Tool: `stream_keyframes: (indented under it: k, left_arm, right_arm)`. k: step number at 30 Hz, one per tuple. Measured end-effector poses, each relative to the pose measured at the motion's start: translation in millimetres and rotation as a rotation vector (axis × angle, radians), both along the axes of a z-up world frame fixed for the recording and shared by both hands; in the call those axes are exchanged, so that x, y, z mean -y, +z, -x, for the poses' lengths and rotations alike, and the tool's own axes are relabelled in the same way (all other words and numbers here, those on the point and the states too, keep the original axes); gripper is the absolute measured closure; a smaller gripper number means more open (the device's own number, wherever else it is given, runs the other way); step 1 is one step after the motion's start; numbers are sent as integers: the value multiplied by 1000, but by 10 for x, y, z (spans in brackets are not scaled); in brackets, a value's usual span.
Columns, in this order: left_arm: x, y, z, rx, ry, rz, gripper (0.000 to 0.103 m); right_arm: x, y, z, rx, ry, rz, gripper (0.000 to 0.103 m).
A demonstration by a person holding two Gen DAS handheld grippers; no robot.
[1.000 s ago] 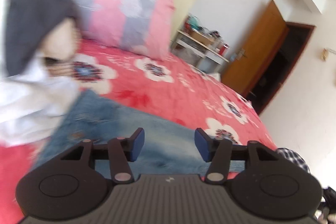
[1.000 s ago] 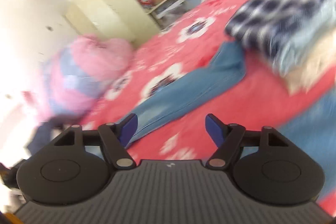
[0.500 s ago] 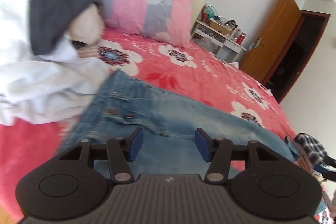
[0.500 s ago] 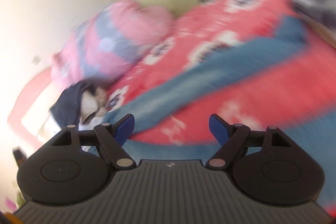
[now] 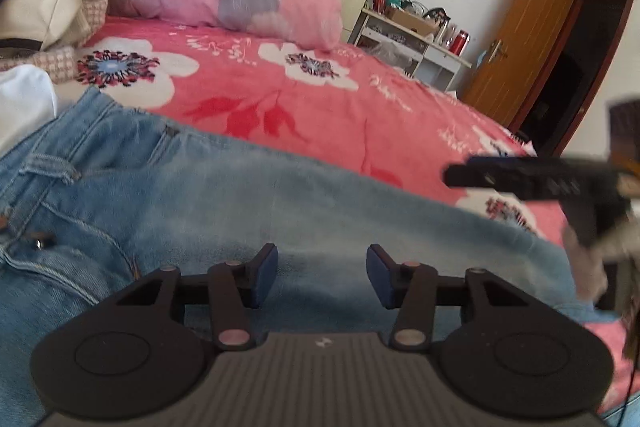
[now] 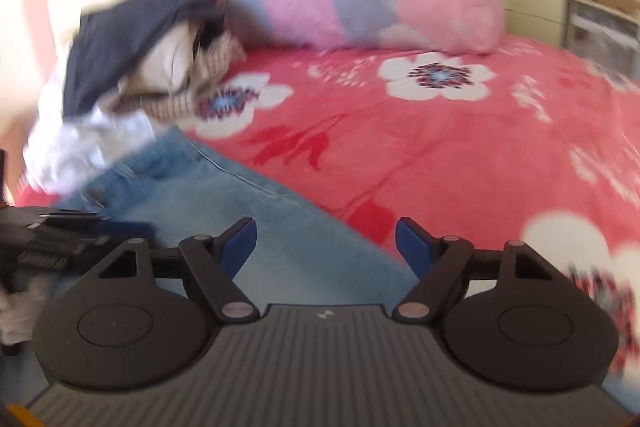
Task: Fold clothes
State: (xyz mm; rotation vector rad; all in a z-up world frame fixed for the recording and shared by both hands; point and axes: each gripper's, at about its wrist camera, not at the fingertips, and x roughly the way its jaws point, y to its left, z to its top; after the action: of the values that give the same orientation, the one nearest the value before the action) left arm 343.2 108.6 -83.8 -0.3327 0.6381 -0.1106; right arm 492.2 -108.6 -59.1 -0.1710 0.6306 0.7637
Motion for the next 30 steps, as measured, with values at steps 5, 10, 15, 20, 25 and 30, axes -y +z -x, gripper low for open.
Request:
stream_keyframes:
  k: [5,10,15,20,25,30]
  left_arm:
    - [-57,-63,-12,-11,-4,27,54]
    - [-122,-107,-35,-17,-3,64,55]
    - [-225,-135,-28,-3,-3,138,55]
    - [-362,-122,24,47,-8,245,55]
    - [-529,-53,117,141,-33,381,48]
    - [-665,-39,161,167,-30,486,42]
  right_arm:
    - [-313,-281,-526,-86,132,81,27]
    - [-584,-555,-828,-210,229,129,26]
    - [-632,-523,-741,-238,293,146,70]
    - [-554,-284,-471,-179,336,140,95]
    - [-530,40,169,-24,408,133,95]
    - [-609,64,964,129,461,213,95]
